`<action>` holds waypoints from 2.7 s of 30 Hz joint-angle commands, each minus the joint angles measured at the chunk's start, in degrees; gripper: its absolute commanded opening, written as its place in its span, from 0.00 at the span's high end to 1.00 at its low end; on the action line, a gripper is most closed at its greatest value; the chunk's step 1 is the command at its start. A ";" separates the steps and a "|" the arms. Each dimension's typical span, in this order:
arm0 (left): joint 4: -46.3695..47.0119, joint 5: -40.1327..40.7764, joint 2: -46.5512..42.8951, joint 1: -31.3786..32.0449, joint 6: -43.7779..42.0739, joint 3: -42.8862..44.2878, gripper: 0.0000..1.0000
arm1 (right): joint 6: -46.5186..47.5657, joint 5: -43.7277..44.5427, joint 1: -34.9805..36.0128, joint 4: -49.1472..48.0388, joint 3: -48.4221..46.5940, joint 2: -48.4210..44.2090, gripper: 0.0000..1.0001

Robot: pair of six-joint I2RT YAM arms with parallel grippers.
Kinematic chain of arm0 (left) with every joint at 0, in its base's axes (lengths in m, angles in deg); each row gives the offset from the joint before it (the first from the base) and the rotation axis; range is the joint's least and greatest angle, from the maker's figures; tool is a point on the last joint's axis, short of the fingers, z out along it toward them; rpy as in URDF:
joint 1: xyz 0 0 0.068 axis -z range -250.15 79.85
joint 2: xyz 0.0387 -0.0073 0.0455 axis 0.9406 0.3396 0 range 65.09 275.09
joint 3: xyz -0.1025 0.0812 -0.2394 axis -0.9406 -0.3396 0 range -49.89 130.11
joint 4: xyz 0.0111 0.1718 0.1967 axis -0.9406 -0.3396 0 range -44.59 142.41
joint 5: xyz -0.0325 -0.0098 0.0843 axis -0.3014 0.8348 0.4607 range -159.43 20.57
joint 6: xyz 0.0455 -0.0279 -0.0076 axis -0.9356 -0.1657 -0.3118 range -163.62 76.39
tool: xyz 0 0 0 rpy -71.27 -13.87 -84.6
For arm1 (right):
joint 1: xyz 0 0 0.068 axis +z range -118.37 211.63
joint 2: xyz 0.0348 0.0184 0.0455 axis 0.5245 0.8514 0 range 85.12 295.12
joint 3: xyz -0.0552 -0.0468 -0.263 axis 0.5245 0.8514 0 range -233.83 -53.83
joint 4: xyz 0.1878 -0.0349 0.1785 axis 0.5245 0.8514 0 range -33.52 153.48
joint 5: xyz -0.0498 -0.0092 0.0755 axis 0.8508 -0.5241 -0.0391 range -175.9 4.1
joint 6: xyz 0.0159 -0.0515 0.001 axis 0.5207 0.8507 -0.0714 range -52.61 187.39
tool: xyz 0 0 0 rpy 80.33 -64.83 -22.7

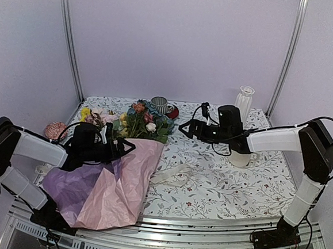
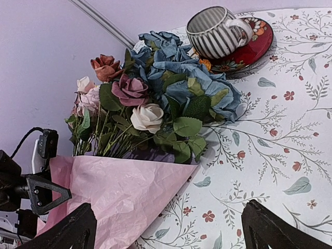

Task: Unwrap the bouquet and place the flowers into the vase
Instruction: Unfold the two-thirds folded wrapping paper from the folded wrapping paper.

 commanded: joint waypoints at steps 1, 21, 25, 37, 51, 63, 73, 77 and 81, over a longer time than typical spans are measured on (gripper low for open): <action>-3.18 -2.20 -2.36 0.52 -1.80 -0.28 0.02 | 3.30 0.57 -0.28 1.82 2.49 -4.54 0.00; -15.27 0.68 -5.62 11.19 -9.72 11.68 0.03 | 7.34 0.64 -0.30 6.31 7.36 -12.63 0.01; -17.15 0.71 -3.51 12.93 -11.38 14.52 0.03 | 8.06 0.33 -0.29 7.48 7.45 -13.73 0.01; -13.78 -5.63 1.16 16.14 -13.36 17.93 0.04 | 8.45 -1.08 0.22 8.09 9.12 -16.05 0.02; -26.36 11.17 2.76 17.16 -11.44 20.95 0.02 | 9.63 -1.75 2.11 11.22 9.41 -19.25 0.03; -24.86 14.22 2.61 10.99 -9.57 14.25 0.03 | 9.56 -0.56 5.31 12.57 9.69 -20.42 0.03; -19.69 5.98 -8.16 11.80 -10.71 10.60 0.02 | 11.94 9.14 13.82 18.36 2.97 -15.83 0.03; -17.18 -0.40 -10.00 12.34 -9.54 9.98 0.03 | 12.07 11.58 14.55 18.35 2.88 -15.95 0.03; -17.29 -2.95 -8.08 13.99 -8.81 11.19 0.09 | 11.47 13.15 14.55 18.02 3.80 -17.55 0.03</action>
